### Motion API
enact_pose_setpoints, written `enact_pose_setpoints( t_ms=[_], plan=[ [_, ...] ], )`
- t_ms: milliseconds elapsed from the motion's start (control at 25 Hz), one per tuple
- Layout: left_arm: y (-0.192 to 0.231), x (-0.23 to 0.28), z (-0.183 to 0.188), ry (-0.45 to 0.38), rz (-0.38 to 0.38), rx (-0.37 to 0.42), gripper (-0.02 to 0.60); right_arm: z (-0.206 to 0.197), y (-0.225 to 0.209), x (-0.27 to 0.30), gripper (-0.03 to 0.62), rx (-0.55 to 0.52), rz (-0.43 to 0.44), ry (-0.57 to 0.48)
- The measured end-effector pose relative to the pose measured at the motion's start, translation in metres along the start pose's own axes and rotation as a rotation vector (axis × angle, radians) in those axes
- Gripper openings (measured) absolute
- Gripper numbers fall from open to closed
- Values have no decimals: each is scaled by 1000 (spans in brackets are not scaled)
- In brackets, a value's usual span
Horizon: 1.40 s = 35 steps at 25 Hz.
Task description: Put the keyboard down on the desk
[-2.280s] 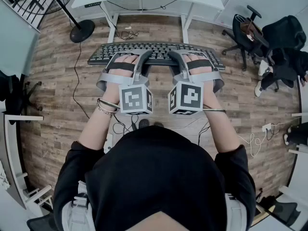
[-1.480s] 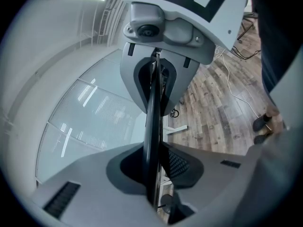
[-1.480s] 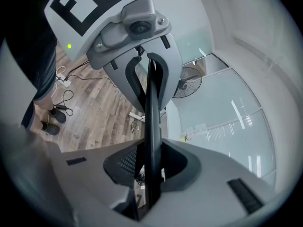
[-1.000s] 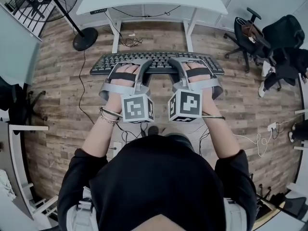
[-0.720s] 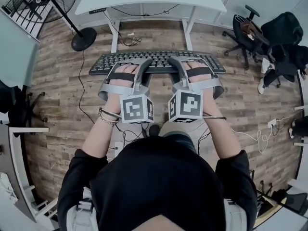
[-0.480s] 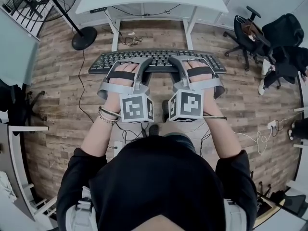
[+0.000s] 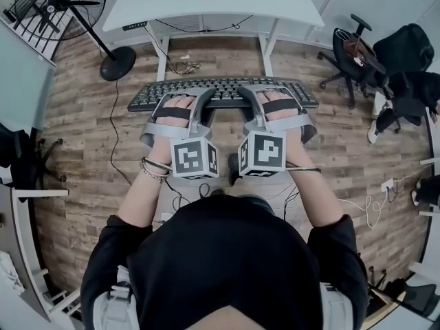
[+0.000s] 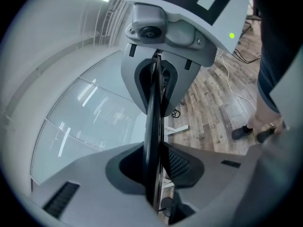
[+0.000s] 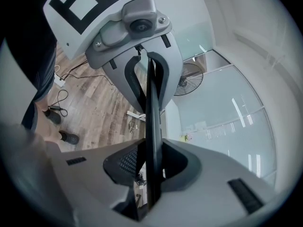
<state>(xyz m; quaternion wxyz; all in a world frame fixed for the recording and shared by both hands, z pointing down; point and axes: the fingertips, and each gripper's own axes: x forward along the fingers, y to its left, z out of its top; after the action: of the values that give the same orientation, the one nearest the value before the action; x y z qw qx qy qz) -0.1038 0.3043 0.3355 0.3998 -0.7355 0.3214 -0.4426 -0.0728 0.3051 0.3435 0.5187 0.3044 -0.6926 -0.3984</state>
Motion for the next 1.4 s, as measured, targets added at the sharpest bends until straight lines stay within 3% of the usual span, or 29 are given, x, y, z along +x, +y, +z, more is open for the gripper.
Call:
enact_pose_setpoints(
  t_ms=[240,1080,1400],
  plan=[
    [29,59,5,17,4,-4,103,-38,-34,42,91,-1,0,-15],
    [107,198,27,78,38,-15,103,-133,-125,136,91,-21,-9,-66],
    [106,203,22,100,42,-6,104,-133,-124,144,92,-24,-19,-94]
  ],
)
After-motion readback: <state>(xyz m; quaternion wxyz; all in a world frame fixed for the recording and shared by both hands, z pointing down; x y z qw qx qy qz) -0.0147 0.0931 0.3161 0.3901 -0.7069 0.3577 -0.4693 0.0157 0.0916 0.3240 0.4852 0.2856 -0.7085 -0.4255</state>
